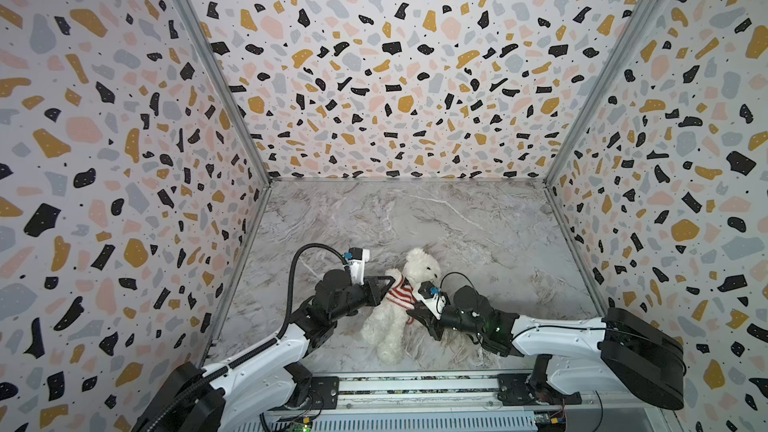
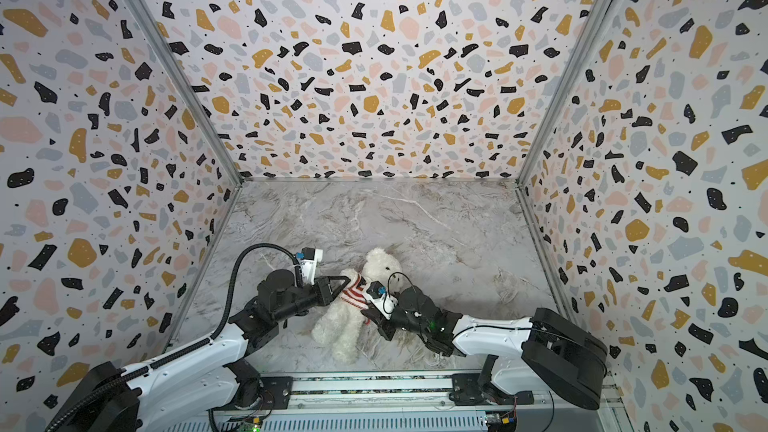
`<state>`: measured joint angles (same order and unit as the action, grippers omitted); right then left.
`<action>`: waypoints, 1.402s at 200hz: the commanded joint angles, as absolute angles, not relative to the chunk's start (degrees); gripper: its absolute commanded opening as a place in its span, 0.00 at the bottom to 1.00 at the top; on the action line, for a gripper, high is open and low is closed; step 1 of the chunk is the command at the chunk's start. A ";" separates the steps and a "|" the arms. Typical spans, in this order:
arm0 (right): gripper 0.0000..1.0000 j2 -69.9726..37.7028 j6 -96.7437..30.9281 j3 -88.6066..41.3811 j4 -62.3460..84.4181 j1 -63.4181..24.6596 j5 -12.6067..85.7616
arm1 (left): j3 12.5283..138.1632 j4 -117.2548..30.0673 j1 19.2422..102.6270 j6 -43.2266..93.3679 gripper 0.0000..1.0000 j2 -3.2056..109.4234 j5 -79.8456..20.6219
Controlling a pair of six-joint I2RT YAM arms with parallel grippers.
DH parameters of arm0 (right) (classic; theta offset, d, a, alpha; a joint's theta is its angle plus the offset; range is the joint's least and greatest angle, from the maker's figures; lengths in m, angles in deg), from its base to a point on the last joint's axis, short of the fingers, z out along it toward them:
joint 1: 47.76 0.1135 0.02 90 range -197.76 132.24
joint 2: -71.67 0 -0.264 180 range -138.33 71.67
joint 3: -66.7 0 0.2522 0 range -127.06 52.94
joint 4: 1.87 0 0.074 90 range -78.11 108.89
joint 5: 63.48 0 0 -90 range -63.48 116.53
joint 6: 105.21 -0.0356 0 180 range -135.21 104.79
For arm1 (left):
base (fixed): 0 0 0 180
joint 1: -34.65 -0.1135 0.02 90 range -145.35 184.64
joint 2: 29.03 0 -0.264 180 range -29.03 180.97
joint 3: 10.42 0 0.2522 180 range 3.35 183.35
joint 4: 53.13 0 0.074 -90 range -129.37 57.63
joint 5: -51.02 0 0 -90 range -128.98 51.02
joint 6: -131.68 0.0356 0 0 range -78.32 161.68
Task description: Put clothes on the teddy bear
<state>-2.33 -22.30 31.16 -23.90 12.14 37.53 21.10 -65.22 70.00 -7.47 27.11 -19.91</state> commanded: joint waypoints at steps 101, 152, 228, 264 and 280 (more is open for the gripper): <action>0.05 -5.02 -18.77 30.98 -23.60 17.10 35.26 | 27.14 -70.63 69.71 -11.35 0.00 27.39 -18.79; 0.27 3.15 -21.04 34.30 -23.55 16.20 30.25 | 28.85 -62.55 69.72 -4.60 0.00 27.30 -21.01; 0.36 16.29 -28.08 40.66 -24.44 4.00 36.20 | 31.00 -58.93 69.72 -0.38 0.00 26.95 -22.70; 0.42 15.52 -28.53 39.01 -24.37 1.68 37.87 | 33.54 -54.16 69.75 3.33 0.00 26.31 -26.89; 0.51 15.66 -29.05 38.82 -25.35 1.09 38.26 | 35.20 -49.64 69.72 5.53 0.00 25.75 -29.70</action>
